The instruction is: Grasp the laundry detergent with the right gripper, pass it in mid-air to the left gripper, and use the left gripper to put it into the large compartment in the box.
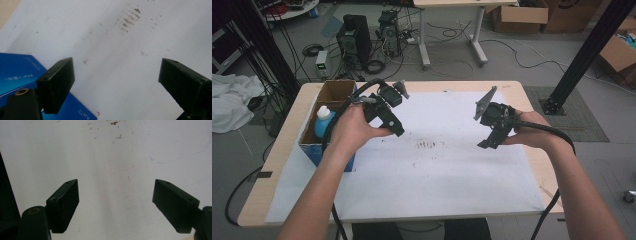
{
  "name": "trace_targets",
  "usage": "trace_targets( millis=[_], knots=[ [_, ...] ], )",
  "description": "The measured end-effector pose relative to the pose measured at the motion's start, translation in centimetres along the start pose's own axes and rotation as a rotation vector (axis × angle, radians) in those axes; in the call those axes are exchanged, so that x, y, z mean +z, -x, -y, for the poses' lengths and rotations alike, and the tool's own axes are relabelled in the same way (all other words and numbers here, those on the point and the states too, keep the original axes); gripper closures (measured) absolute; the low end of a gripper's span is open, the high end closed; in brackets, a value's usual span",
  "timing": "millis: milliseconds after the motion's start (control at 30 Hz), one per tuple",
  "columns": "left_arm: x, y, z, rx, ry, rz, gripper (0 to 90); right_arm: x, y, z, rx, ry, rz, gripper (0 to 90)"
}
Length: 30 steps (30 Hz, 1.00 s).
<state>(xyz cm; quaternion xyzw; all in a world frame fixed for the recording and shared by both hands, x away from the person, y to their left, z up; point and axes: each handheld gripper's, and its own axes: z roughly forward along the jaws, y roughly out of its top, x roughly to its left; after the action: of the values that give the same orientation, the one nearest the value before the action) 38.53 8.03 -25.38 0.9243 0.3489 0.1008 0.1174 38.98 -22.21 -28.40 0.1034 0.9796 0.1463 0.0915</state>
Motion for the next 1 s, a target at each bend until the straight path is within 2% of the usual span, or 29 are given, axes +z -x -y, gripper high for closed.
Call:
trace_targets(
  millis=[167,300,333,367,500,1000],
  knots=[
    [1.7,0.5,-0.4,0.024,-0.011,0.036,14.2,-0.3,0.0,0.1,0.009,-0.004,-0.002,20.5],
    [2.7,1.0,-0.7,0.046,-0.033,0.048,14.2,-0.4,0.0,0.1,0.007,-0.001,-0.005,20.3],
    [2.8,1.0,-0.8,0.055,-0.041,0.042,14.2,-0.4,0.0,0.1,0.009,-0.001,-0.006,20.2],
    [3.1,1.2,-0.8,0.063,-0.053,0.017,14.3,-0.3,0.0,0.1,0.014,-0.001,-0.009,19.9],
    [3.7,1.4,-1.1,0.075,-0.063,0.027,14.3,0.0,0.0,0.0,0.011,-0.011,-0.016,19.9],
    [4.7,1.5,-1.1,0.065,-0.069,0.039,14.8,0.1,-0.1,0.3,0.020,-0.020,-0.020,19.5]
  ],
)
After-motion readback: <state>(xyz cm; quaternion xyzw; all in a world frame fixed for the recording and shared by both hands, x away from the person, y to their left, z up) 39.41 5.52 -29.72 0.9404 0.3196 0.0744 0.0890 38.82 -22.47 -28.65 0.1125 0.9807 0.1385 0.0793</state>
